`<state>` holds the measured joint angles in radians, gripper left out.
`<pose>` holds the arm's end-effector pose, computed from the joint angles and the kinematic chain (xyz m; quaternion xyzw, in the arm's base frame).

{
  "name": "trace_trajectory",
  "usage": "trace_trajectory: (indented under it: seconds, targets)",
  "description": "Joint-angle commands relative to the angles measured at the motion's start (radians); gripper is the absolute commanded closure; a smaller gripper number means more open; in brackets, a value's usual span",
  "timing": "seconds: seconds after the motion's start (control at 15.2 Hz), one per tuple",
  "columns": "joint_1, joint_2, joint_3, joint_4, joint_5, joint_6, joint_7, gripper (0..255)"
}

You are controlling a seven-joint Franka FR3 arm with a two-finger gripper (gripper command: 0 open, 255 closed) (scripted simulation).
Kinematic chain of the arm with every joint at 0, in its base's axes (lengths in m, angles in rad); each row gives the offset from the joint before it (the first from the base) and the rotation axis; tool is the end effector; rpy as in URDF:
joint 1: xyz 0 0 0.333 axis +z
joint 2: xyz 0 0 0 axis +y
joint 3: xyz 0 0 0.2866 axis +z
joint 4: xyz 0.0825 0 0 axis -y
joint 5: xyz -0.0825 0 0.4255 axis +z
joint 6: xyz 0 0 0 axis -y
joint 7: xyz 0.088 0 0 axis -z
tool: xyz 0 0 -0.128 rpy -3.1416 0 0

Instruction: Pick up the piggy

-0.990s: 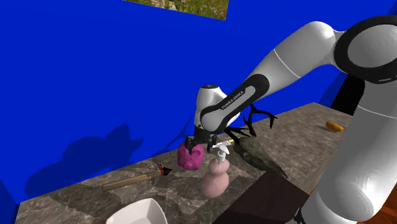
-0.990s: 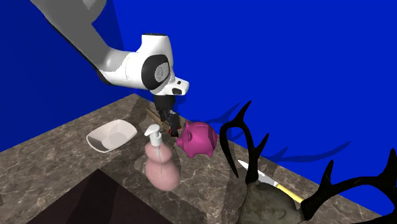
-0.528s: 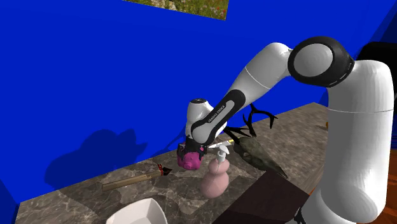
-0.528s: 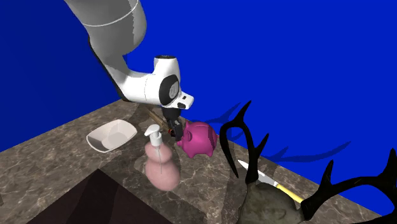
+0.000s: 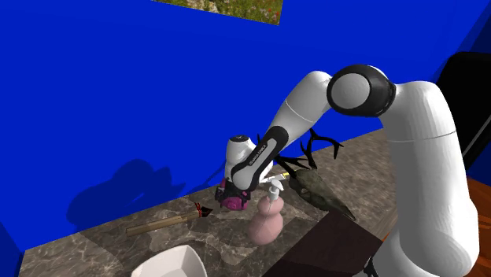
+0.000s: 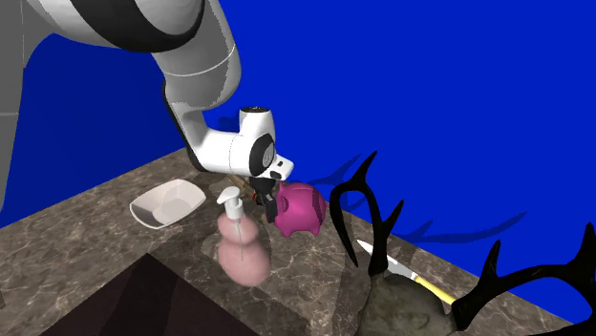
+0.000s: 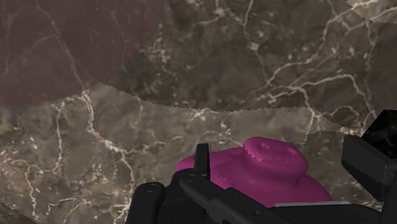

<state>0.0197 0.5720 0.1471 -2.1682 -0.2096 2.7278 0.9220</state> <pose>0.5441 0.1080 0.0447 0.9574 -0.2888 0.0012 0.0018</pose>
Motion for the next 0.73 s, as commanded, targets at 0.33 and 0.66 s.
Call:
trace_trajectory:
  seconds: [0.33, 0.66]
  targets:
    - [0.007, 0.035, -0.011, 0.01, -0.009, 0.026, 0.006, 255]
    - [0.007, 0.034, -0.011, 0.008, -0.009, 0.026, 0.006, 255]
